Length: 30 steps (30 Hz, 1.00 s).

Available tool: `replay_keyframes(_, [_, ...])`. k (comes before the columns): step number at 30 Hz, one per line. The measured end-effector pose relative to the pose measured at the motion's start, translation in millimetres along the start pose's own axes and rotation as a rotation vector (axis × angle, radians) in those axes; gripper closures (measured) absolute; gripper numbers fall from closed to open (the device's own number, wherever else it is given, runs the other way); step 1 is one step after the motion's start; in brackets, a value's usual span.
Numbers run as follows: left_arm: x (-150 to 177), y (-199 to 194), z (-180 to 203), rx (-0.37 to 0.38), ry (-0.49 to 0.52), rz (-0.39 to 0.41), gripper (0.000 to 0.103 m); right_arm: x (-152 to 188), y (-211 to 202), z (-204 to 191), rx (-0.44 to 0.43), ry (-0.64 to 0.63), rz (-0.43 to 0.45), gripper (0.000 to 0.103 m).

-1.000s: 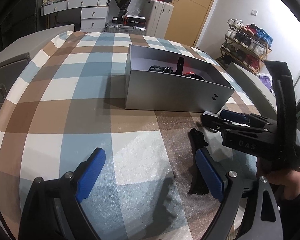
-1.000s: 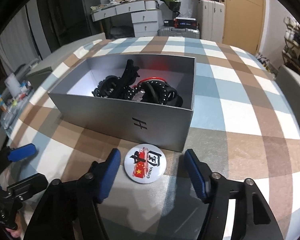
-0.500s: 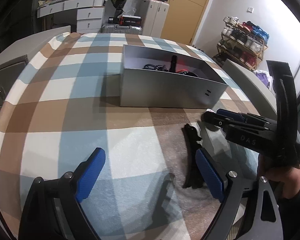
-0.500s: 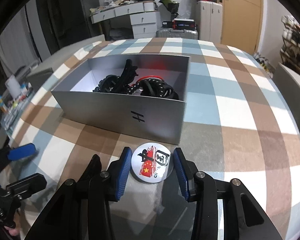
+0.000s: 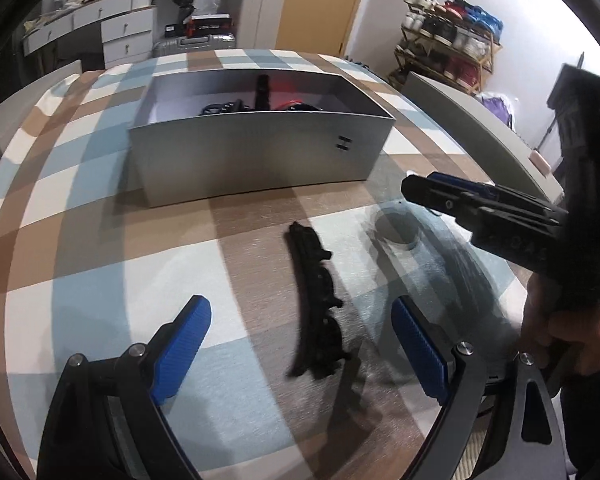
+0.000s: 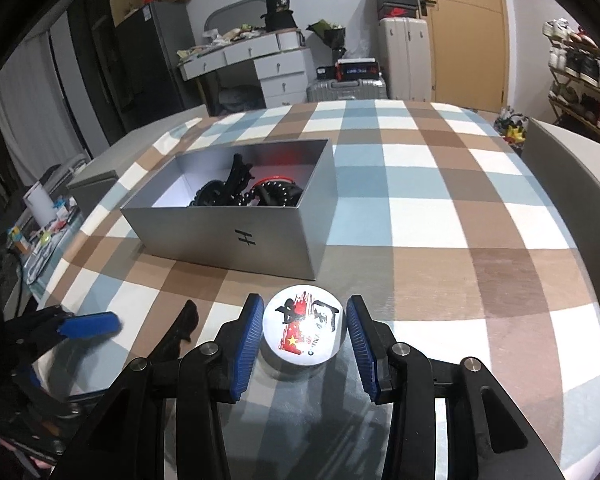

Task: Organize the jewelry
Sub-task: 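Grasp the white badge with the right gripper while the left gripper grasps the black hair clip, then carry the white badge and black clip into the grey box and release both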

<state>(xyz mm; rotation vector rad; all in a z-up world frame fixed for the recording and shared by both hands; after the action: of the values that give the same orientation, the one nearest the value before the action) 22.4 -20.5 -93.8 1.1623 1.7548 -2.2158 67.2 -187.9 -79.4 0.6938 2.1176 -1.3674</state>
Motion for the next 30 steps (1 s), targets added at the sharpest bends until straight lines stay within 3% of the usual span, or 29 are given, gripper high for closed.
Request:
replay_keyframes(3, [-3.3, 6.5, 3.6, -0.054, 0.028, -0.046, 0.015, 0.4, -6.3, 2.9, -0.010, 0.000, 0.018, 0.061])
replay_keyframes(6, [-4.0, 4.9, 8.6, -0.044, 0.066, -0.037, 0.019, 0.5, -11.1, 5.3, -0.020, 0.002, 0.032, 0.061])
replay_keyframes(10, [-7.4, 9.1, 9.8, -0.039, 0.076, -0.068, 0.047, 2.0, -14.8, 6.0, -0.026, -0.003, 0.047, 0.061])
replay_keyframes(15, [-9.9, 9.4, 10.8, -0.030, 0.095, -0.074, 0.070, 2.0, -16.0, 7.5, -0.037, 0.006, 0.046, 0.061])
replay_keyframes(17, [-9.3, 8.4, 12.2, -0.035, 0.107, -0.078, 0.089, 2.1, -17.1, 7.9, -0.035, 0.008, 0.049, 0.061])
replay_keyframes(23, [-9.4, 1.6, 18.1, -0.056, 0.146, -0.054, 0.090, 1.2, -21.6, 7.4, -0.047, 0.021, 0.051, 0.061])
replay_keyframes(30, [-18.1, -31.2, 11.9, -0.052, 0.129, 0.041, 0.090, -9.3, -39.0, 6.8, -0.180, 0.108, 0.053, 0.061])
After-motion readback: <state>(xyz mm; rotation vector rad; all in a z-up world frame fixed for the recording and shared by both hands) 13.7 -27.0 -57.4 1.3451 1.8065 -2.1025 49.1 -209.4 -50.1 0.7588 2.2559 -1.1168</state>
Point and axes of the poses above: each gripper's, at about its wrist camera, not at the fingertips, and y roughly the way its jaws point, z to its right, x to its underside, the point moved 1 cm from there along y, roughly the way its jaws point, and after that the axes turned 14 degrees about y, right-handed, at the moved point
